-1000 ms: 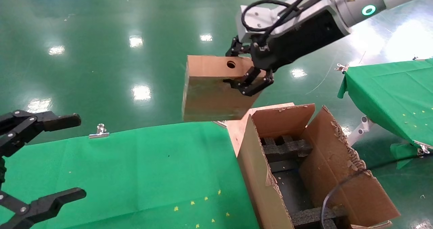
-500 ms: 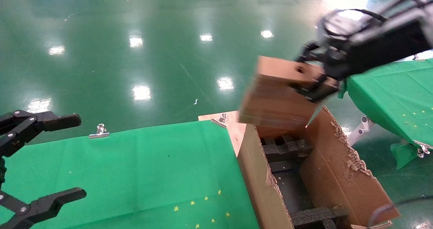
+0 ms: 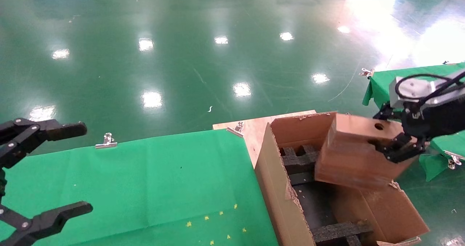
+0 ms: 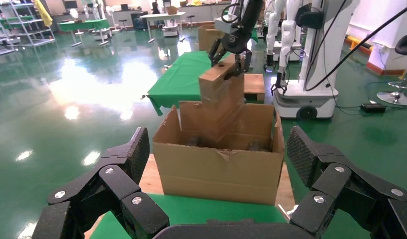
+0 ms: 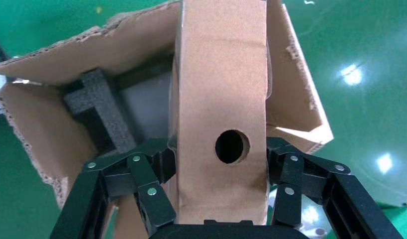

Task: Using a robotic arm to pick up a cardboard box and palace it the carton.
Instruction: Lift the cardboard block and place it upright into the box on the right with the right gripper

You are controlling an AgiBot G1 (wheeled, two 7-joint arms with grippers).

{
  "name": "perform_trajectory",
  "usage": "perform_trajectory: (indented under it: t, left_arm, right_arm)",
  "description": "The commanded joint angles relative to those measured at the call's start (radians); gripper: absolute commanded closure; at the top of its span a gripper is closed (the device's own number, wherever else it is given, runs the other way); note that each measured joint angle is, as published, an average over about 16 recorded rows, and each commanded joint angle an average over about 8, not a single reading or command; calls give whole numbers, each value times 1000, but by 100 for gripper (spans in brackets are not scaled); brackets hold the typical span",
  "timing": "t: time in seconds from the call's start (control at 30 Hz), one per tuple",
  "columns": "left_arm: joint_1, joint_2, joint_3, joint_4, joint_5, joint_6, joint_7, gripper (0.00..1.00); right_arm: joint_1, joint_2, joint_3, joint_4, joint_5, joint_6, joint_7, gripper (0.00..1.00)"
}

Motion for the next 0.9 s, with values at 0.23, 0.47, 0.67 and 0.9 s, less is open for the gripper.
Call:
perform_trajectory:
  t: [0.23,0.47,0.67,0.9]
  left_arm:
    - [0,0,0,0,0,0,0,0]
    - [0,0,0,0,0,0,0,0]
    - [0,0,0,0,0,0,0,0]
    - [0,0,0,0,0,0,0,0]
  right_arm:
    - [0,23,-37,30,-4,12,17,100]
    - [-12,19,-29,25,7,20,29,100]
    - [-54,52,-39,73,26,87,167,100]
    - [-79,144,-66,291,-32,199,497,100]
